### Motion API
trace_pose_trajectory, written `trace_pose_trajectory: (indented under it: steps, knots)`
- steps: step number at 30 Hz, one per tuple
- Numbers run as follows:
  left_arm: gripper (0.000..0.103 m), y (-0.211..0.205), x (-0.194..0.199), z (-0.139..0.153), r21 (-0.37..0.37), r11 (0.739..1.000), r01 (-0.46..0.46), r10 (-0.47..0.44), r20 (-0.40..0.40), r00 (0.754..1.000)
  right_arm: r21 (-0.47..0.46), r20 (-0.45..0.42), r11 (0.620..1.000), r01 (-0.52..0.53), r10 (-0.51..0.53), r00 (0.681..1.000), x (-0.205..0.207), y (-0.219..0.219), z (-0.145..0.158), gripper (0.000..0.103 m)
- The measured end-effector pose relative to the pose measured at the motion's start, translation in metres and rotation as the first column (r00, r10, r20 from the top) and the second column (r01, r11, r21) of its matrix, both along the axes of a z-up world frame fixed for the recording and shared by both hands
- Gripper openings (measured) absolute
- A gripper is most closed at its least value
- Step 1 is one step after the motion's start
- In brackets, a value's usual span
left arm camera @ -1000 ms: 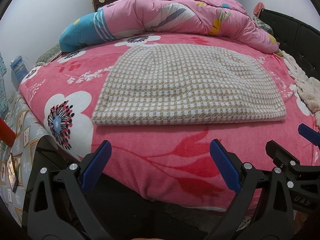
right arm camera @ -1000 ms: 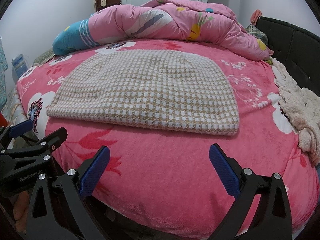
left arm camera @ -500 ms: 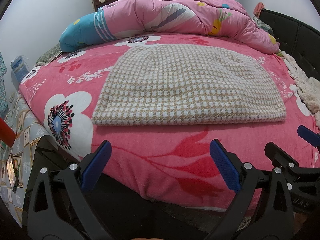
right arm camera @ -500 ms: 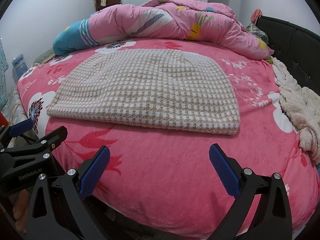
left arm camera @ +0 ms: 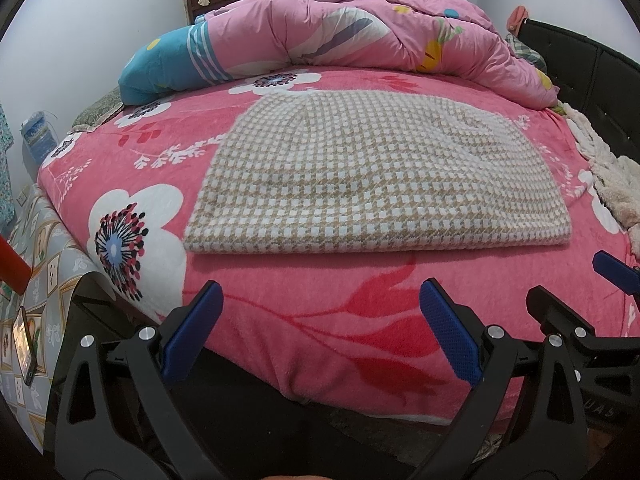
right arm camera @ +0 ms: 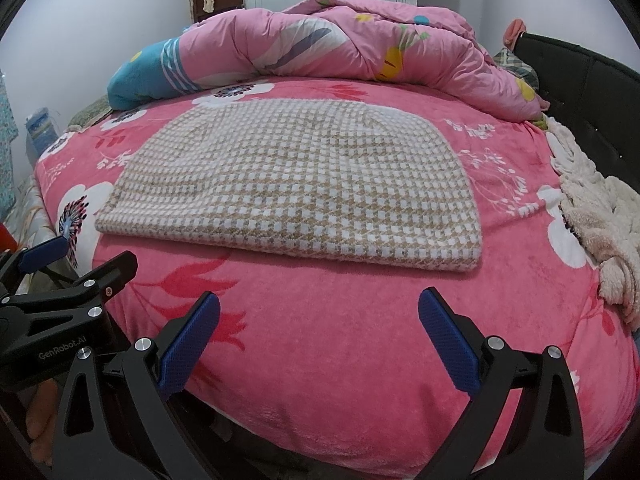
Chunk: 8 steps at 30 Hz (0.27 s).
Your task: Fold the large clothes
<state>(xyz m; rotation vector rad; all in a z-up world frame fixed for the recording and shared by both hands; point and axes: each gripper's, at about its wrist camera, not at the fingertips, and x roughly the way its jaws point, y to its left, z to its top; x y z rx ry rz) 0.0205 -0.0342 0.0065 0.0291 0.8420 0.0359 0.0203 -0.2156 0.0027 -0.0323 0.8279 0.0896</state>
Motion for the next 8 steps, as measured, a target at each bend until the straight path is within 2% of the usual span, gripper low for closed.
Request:
trace_pose_trajectory:
  steps: [8]
  knots:
    - [0.095, -0.0015, 0.0003, 0.0007, 0.0, 1.0, -0.002, 0.002, 0.0, 1.0, 0.0, -0.001, 1.0, 0.001, -0.001, 1.0, 0.0001, 0.0001, 0.0002, 0.097]
